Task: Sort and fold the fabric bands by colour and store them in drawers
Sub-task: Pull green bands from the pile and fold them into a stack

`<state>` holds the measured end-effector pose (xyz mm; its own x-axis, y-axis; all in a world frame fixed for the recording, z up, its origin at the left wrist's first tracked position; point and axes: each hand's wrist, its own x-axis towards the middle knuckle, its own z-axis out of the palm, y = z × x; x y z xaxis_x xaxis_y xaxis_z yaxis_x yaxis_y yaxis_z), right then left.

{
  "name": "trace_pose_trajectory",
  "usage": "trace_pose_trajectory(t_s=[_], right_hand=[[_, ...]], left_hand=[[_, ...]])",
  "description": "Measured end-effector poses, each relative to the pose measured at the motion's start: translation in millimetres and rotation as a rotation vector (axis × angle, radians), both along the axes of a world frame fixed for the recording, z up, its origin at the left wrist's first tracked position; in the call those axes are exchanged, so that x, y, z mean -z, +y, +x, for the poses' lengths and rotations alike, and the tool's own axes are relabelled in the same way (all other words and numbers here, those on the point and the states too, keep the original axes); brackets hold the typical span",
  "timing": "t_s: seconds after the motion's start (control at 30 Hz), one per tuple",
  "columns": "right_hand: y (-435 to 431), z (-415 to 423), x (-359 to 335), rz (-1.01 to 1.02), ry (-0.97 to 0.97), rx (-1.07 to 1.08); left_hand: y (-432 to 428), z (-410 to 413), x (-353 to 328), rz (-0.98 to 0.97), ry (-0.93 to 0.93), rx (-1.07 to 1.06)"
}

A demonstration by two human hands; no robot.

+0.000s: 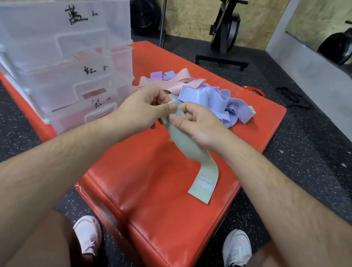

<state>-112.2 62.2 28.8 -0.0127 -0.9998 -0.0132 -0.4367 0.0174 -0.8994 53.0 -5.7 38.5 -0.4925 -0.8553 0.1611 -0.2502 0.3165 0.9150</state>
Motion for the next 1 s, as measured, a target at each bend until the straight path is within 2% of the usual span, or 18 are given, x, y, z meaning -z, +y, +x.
trace_pose_trajectory(t_s=[0.1, 0.23, 0.3, 0.47, 0.63, 0.87, 1.0], right_hand=[[1, -2, 0, 0.082, -0.053, -0.112], [6, -16, 5, 0.149, 0.009, -0.124], [8, -28, 7, 0.179, 0.116, -0.124], [20, -66, 9, 0.392, 0.225, -0.151], [31, -104, 21, 0.511, 0.234, -0.071], [34, -115, 52, 0.383, 0.248, 0.242], [34, -114, 61, 0.336, 0.31, 0.278]], left_hand=[[-3, 7, 5, 0.013, 0.03, -0.087], [-13, 26, 10, 0.088, 0.079, -0.189], [-19, 37, 19, 0.118, 0.081, -0.223], [-34, 63, 44, 0.21, 0.026, -0.34], [-40, 82, 70, 0.302, -0.102, -0.302], [-36, 78, 87, 0.349, -0.25, -0.305], [-32, 77, 94, 0.31, -0.337, -0.327]])
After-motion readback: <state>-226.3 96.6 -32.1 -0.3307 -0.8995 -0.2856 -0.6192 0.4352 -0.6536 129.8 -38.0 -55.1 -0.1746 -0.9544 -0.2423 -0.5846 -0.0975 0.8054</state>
